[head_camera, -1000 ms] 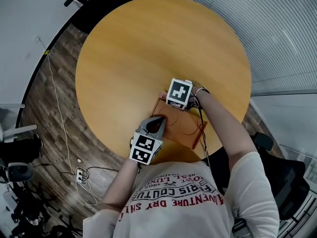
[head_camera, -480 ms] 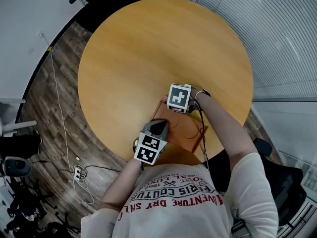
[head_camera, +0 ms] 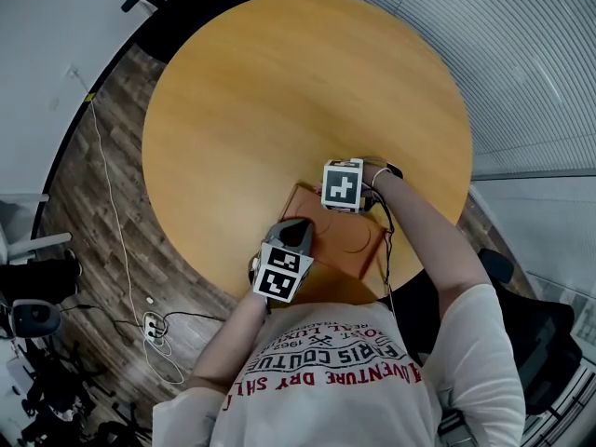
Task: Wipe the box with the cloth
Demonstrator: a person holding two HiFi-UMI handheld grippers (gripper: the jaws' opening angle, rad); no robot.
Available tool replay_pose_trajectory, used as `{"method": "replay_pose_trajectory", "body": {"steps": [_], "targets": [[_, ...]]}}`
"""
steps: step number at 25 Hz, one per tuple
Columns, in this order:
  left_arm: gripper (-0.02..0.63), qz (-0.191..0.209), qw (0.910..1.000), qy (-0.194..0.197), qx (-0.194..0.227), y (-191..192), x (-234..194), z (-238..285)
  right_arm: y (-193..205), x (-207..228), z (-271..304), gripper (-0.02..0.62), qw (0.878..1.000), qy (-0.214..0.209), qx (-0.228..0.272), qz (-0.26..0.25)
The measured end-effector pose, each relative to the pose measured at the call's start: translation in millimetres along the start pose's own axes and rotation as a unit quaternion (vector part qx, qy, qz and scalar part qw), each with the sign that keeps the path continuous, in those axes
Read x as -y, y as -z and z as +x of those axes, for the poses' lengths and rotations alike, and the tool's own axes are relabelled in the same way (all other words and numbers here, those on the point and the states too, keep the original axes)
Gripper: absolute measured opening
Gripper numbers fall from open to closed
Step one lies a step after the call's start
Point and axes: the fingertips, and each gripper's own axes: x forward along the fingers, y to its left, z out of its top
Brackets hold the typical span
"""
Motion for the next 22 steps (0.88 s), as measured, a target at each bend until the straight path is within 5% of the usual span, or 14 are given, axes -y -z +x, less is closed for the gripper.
{"method": "replay_pose_trajectory", "body": {"steps": [22], "targets": [[0.009, 0.001, 0.9998, -0.014, -0.014, 5, 10, 5, 75, -38, -6, 0.029, 0.999, -0.023, 0.002, 0.041]]}}
